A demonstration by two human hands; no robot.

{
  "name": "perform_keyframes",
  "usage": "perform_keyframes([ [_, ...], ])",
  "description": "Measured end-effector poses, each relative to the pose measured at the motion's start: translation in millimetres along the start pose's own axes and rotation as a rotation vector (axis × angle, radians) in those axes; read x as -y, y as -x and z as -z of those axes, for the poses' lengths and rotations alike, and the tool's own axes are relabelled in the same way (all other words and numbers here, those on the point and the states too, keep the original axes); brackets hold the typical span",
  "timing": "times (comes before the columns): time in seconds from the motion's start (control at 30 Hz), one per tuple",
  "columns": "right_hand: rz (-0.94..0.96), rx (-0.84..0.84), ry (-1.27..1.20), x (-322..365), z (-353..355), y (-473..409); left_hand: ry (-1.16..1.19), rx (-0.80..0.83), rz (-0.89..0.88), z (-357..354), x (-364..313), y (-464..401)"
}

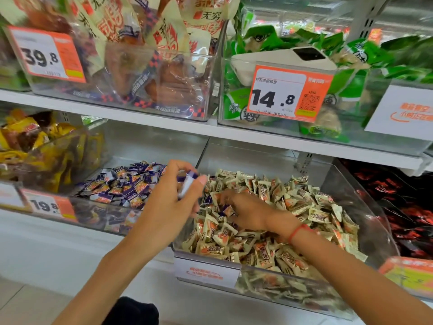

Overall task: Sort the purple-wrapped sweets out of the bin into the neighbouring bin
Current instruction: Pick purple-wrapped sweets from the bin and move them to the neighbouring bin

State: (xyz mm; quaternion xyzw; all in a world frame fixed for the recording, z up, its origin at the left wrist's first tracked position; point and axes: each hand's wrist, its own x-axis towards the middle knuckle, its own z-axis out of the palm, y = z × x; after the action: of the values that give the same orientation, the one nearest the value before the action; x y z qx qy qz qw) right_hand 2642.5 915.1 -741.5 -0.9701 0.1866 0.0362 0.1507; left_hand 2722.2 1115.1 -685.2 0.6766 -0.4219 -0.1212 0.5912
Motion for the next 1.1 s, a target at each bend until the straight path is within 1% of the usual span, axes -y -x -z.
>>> perform_keyframes([
  [0.03, -0.002, -0.041, -0.089, -2.3, 4.1, 5.7, -0.106, 0.052, -0.047, -5.6, 0.3, 0.7],
  [0.07, 0.003, -0.087, -0.181, -3.8, 9.3, 12.1, -0.288, 0.093, -0.142, -12.1, 2.2, -1.5],
  [0.13, -0.002, -0.168, -0.343, -7.2, 21.1, 24.5, -0.720, 0.118, -0.394, -25.3, 5.8, -12.6],
  [0.17, -0.016, -0.211, -0.394, -10.0, 26.8, 29.8, -0.912, 0.126, -0.483, -33.6, 9.2, -21.4],
  [0.23, -0.048, -0.284, -0.424, -16.1, 36.1, 38.1, -1.312, 0.212, -0.515, -54.5, 22.2, -41.7],
  [0.3, -0.041, -0.316, -0.418, -20.5, 38.6, 43.9, -1.619, 0.339, -0.442, -72.7, 34.6, -60.2],
  [0.33, -0.036, -0.319, -0.413, -22.3, 38.6, 46.6, -1.717, 0.390, -0.407, -80.6, 37.6, -68.0],
  [0.4, -0.025, -0.327, -0.415, -25.1, 36.8, 51.0, -1.829, 0.492, -0.319, -91.9, 45.4, -84.6],
  [0.43, -0.015, -0.339, -0.419, -25.4, 36.7, 53.3, -1.849, 0.523, -0.259, -94.9, 48.7, -91.1],
  [0.5, 0.003, -0.371, -0.417, -24.7, 37.9, 58.3, -1.829, 0.524, -0.170, -98.8, 58.1, -99.0],
  [0.57, 0.014, -0.402, -0.425, -22.5, 41.0, 63.7, -1.861, 0.553, -0.163, -100.8, 65.0, -99.3],
  [0.63, 0.003, -0.413, -0.456, -18.9, 45.2, 69.6, -1.831, 0.573, -0.191, -100.9, 68.2, -99.3],
  [0.7, -0.008, -0.410, -0.502, -16.8, 48.6, 73.4, -1.751, 0.591, -0.217, -96.1, 54.0, -94.8],
  [0.73, -0.013, -0.401, -0.543, -15.6, 49.5, 74.4, -1.673, 0.576, -0.203, -90.6, 41.1, -89.1],
  [0.8, -0.055, -0.376, -0.686, -12.5, 50.0, 73.1, -1.467, 0.479, -0.197, -73.3, 18.0, -75.3],
  [0.87, -0.133, -0.325, -0.937, -8.0, 49.5, 69.1, -1.221, 0.354, -0.217, -47.3, -2.2, -54.9],
  [0.97, -0.201, -0.215, -1.333, -1.2, 45.1, 60.0, -0.814, 0.171, -0.176, -13.3, -17.5, -27.7],
  [1.03, -0.214, -0.162, -1.448, 7.6, 42.5, 54.8, -0.470, 0.042, -0.105, 0.6, -15.9, -16.5],
  [1.1, -0.216, -0.146, -1.462, 16.4, 41.0, 46.2, -0.069, -0.102, 0.006, 7.9, -5.3, -9.8],
])
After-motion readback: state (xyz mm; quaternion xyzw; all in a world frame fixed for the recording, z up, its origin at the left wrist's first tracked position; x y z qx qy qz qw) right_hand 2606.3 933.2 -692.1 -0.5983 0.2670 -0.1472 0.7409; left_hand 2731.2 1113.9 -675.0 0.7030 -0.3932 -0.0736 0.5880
